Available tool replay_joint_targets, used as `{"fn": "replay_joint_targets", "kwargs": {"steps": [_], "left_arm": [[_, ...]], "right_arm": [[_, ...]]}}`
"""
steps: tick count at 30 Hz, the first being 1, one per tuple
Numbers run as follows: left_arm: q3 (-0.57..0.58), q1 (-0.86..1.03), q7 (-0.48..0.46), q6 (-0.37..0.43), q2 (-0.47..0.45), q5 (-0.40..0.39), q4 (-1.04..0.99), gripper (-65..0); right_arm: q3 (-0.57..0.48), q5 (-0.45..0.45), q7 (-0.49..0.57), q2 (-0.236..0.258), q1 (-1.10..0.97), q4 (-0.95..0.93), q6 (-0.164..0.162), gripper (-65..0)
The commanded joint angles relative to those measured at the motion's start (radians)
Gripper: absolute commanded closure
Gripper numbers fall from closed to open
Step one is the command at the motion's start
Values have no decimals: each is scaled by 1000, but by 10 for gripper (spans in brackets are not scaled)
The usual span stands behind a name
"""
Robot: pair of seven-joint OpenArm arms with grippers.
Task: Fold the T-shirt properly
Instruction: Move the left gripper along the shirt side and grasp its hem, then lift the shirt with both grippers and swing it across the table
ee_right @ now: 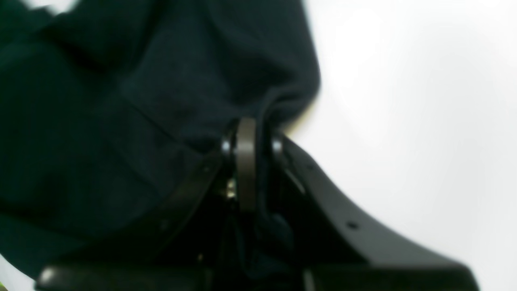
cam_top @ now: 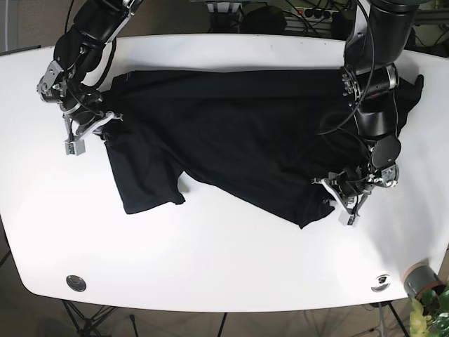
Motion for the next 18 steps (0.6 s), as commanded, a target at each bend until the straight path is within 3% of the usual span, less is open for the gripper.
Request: {"fn": "replay_joint_targets", "kwargs": {"steps": [1,8,14,18], "left_arm": [[-53,27,62,0,-23,6,169,0],[-53,74,155,0,20,12,494,0],[-55,83,293,0,27,12,761,0],[-52,71,354,0,27,12,884,0]], "right_arm": [[7,7,17,42,22,20,1,-24],[1,-3,14,93,98,15,0,-24],[0,-3,11,151,194,12,0,-24],[-54,-4,9,187,281,6,-2,-24]]}}
